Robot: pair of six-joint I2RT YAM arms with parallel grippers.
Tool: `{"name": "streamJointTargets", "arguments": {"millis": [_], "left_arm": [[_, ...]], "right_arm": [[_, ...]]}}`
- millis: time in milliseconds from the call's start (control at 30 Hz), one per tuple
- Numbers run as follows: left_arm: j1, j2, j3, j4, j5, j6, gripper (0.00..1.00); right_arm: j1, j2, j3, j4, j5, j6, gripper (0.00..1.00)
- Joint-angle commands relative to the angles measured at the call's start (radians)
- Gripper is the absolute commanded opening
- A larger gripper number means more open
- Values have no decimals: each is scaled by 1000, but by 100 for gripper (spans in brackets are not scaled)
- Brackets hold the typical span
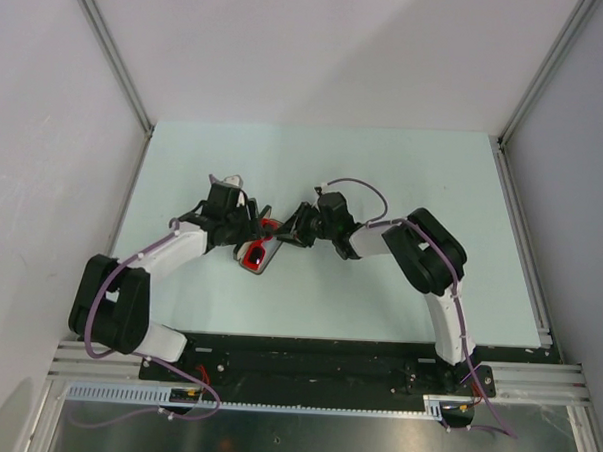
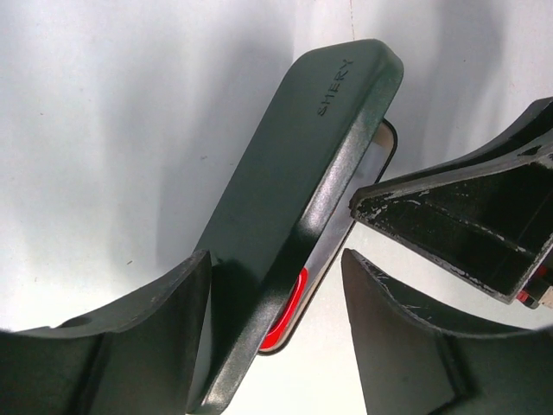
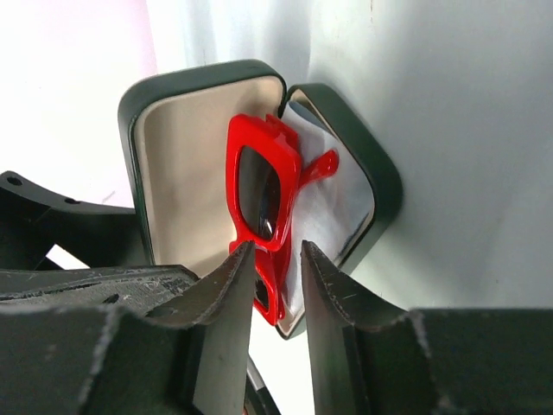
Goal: Organize the sunglasses
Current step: Adjust the sunglasses in the sunglasses case.
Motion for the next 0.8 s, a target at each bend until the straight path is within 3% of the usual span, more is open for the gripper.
{"name": "streamJointTargets", "arguments": {"millis": [0, 233, 767], "left_arm": [[7, 9, 31, 0, 22, -4, 64], [9, 14, 33, -1, 30, -4, 54], [9, 15, 29, -1, 53, -6, 50]], "right_arm": [[-9, 32, 42, 95, -10, 30, 32], [-6, 55, 47, 129, -4, 47, 27], [-3, 90, 76, 166, 5, 67, 26]]}}
